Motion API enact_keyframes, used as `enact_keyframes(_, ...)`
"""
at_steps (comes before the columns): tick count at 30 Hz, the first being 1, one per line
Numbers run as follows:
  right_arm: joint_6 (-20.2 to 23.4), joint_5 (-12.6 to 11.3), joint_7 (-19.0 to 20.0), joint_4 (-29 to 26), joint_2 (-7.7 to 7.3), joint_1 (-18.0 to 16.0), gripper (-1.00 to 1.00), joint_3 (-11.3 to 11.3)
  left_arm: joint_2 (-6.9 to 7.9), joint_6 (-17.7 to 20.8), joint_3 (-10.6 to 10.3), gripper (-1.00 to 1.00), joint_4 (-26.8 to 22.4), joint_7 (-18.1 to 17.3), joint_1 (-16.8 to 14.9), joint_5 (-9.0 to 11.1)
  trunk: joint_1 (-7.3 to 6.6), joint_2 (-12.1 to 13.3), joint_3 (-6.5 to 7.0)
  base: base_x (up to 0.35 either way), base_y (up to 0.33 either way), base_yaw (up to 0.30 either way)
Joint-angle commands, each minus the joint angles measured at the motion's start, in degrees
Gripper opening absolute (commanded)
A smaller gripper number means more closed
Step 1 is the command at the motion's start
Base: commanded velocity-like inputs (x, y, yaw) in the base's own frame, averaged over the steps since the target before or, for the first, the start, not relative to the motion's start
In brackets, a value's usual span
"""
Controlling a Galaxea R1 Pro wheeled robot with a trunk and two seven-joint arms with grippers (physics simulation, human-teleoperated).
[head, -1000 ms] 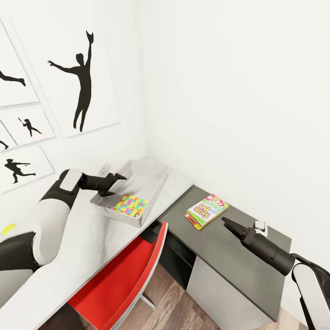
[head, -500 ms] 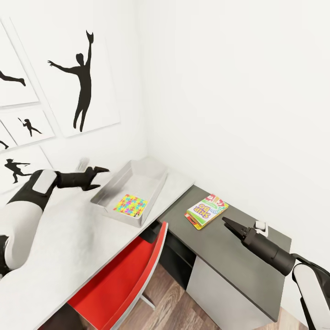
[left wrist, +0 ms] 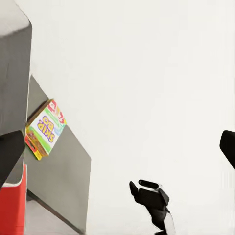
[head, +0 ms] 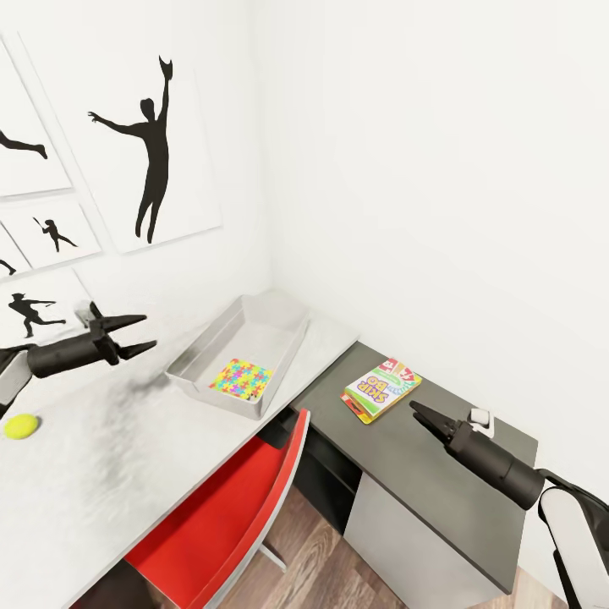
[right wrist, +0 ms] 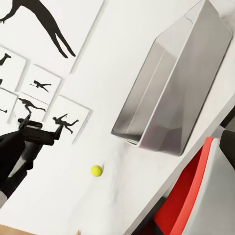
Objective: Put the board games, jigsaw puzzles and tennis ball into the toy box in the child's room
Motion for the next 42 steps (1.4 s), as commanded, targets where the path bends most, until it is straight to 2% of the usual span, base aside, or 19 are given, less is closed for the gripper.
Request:
enact_keyframes(1, 0.31, -0.01, 0.14, -0.01, 0.02, -0.06, 1.0, -0.07, 0.37, 0.49, -0.41, 1.0, 0.06, -1.02, 0.98, 0.2, 0.04, -0.12, -0.11, 0.0, 0.0, 0.0)
enact_keyframes(4, 0.3, -0.02, 0.14, -0.01, 0.2, -0.05, 1.0, -0.07, 1.29, -0.02, -0.73, 1.0, 0.09, -2.93, 5.97, 0.2, 0.04, -0.12, -0.11, 0.0, 0.0, 0.0)
enact_keyframes(7, 0.3, 0.0, 0.14, -0.05, 0.36, -0.05, 1.0, -0.07, 1.6, -1.32, -0.61, 1.0, 0.06, -3.92, 10.59, 0.43, 0.04, -0.12, -0.11, 0.0, 0.0, 0.0)
enact_keyframes(10, 0.26, 0.19, 0.11, -0.08, 0.45, -0.05, 1.0, -0.03, 1.69, -2.42, -0.49, 1.0, 0.02, -4.78, 13.26, 0.65, 0.04, -0.12, -0.11, 0.0, 0.0, 0.0)
enact_keyframes(15, 0.07, 0.5, -0.18, -0.1, 0.56, -0.05, 1.0, 0.19, 1.69, -4.15, -0.49, 1.0, -0.19, -7.3, 15.55, 0.75, 0.04, -0.12, -0.11, 0.0, 0.0, 0.0)
enact_keyframes(21, -0.03, 0.64, -0.51, -0.1, 0.58, -0.05, 1.0, 0.28, 1.74, -4.76, -0.42, 1.0, -0.29, -9.77, 16.36, 0.18, 0.04, -0.12, -0.11, 0.0, 0.0, 0.0)
enact_keyframes(22, -0.05, 0.66, -0.61, -0.1, 0.62, -0.05, 1.0, 0.34, 1.35, -4.82, -0.53, 1.0, -0.43, -10.02, 16.49, 0.24, 0.04, -0.12, -0.11, 0.0, 0.0, 0.0)
enact_keyframes(33, -0.05, 0.67, -0.23, -0.1, 0.54, -0.05, 1.0, 0.13, 1.42, -4.84, -0.42, 1.0, -0.49, -10.2, 16.53, 0.19, 0.04, -0.12, -0.07, 0.0, 0.0, 0.005)
enact_keyframes(42, 0.06, 0.56, 0.06, -0.1, 0.29, 0.01, 1.0, -0.12, 1.87, -4.66, -0.25, 1.0, -0.62, -10.33, 16.53, 0.25, 0.04, -0.12, 0.34, 0.0, 0.0, 0.183)
